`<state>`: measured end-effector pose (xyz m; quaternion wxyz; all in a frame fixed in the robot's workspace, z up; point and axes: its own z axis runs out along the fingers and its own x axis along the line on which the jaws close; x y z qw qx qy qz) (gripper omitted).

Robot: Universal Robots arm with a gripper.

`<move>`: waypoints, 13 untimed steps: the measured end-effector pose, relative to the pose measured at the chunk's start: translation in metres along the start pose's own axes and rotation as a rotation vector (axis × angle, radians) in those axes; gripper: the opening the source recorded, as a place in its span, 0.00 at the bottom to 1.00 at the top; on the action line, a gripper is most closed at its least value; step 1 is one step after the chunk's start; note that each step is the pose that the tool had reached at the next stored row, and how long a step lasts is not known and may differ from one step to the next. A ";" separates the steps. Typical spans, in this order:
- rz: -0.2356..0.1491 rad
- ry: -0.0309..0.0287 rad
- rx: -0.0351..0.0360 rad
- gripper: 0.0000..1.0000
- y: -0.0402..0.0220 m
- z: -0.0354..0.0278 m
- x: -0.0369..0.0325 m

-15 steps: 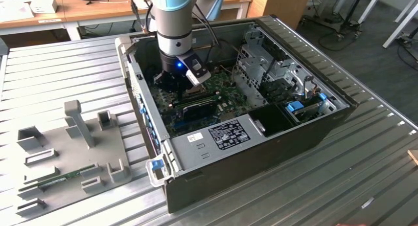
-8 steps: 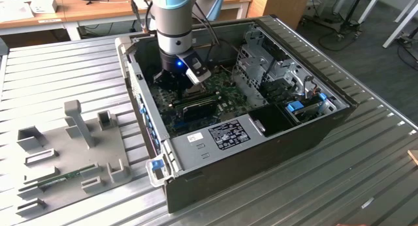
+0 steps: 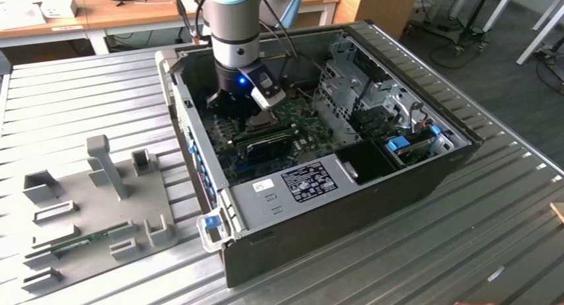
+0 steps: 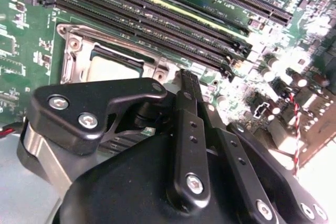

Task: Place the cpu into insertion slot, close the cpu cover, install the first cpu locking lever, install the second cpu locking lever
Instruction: 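Install the second cpu locking lever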

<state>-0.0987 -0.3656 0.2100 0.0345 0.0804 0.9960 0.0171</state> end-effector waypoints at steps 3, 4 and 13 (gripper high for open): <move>0.000 0.0000 0.0000 0.10 0.0002 -0.0043 -0.0003; 0.000 0.0000 -0.0001 0.10 0.0002 -0.0045 -0.0003; 0.000 0.0000 -0.0005 0.10 0.0018 -0.0039 -0.0091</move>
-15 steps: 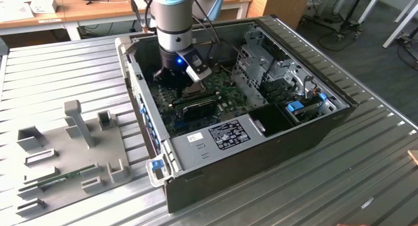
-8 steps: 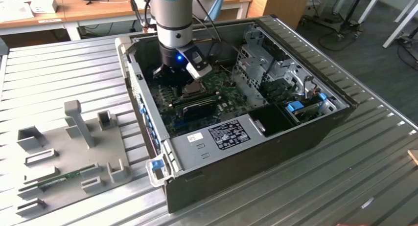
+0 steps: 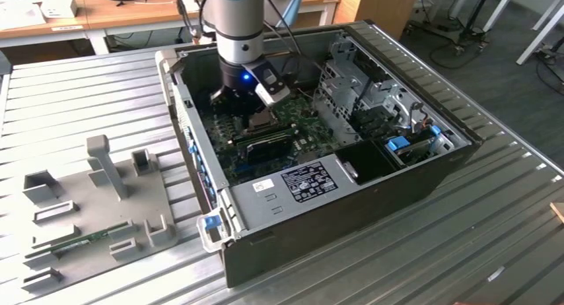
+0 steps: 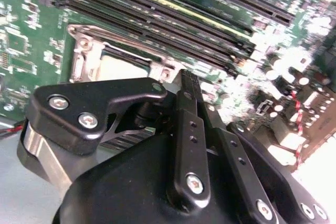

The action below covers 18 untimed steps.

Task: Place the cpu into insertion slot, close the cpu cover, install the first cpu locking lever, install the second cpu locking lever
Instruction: 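Install the second cpu locking lever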

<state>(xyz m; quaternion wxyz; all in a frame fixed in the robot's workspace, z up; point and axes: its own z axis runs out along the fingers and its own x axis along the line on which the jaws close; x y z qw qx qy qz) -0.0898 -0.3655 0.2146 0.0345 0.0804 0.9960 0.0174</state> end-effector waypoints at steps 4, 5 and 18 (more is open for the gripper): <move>0.000 0.0000 0.0000 0.10 0.0021 0.0009 -0.0121; 0.000 0.0000 0.0000 0.10 0.0025 0.0011 -0.0150; -0.010 0.0010 -0.0045 0.10 0.0097 0.0027 -0.0345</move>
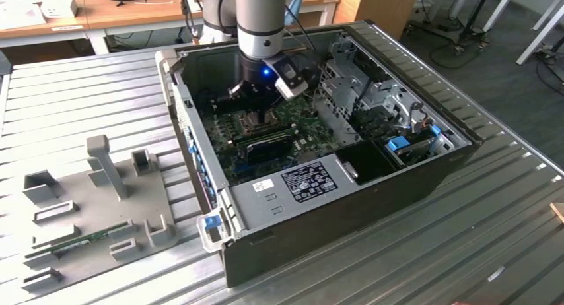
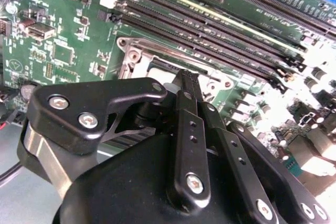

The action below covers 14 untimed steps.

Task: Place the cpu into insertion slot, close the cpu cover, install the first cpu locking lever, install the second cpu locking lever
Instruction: 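Install the second cpu locking lever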

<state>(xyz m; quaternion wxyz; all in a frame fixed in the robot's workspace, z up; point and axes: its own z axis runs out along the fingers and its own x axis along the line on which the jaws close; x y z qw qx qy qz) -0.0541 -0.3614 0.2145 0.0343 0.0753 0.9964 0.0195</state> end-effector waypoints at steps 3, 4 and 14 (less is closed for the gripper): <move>-0.012 0.0010 -0.0036 0.10 0.0009 0.0001 -0.0003; -0.016 0.0013 -0.0049 0.10 0.0011 0.0001 -0.0004; -0.041 0.0028 -0.0091 0.10 0.0096 0.0008 -0.0017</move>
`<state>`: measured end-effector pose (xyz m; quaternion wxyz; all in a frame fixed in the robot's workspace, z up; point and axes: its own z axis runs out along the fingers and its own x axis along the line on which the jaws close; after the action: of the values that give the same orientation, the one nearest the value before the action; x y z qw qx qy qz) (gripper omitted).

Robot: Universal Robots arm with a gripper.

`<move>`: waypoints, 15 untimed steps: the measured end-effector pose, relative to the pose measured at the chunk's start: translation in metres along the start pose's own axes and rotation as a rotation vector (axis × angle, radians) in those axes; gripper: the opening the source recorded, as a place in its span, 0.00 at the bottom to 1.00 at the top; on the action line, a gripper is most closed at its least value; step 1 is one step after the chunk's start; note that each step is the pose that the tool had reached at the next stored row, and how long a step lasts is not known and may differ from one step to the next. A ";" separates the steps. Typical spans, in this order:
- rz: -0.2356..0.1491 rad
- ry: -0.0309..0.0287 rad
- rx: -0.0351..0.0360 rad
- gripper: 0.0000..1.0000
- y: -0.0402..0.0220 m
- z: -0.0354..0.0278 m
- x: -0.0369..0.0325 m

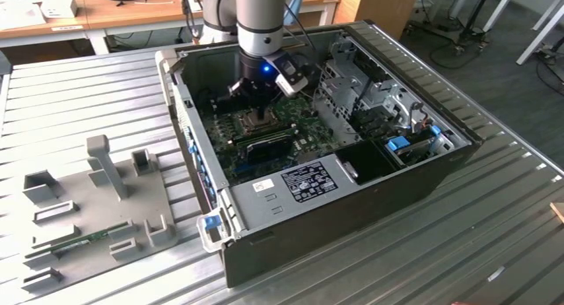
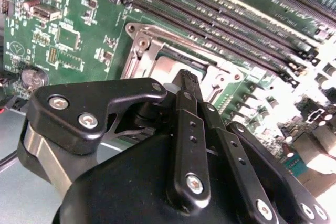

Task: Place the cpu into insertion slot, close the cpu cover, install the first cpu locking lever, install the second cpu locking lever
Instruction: 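Install the second cpu locking lever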

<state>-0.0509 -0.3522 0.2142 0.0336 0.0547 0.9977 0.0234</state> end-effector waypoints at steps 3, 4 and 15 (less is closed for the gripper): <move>-0.003 0.0001 -0.0002 0.10 0.0044 0.0004 -0.0005; -0.004 0.0002 -0.0003 0.10 0.0057 0.0005 -0.0007; -0.006 0.0003 -0.0003 0.10 0.0080 -0.0004 -0.0012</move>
<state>-0.0489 -0.3444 0.2151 0.0335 0.0517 0.9978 0.0235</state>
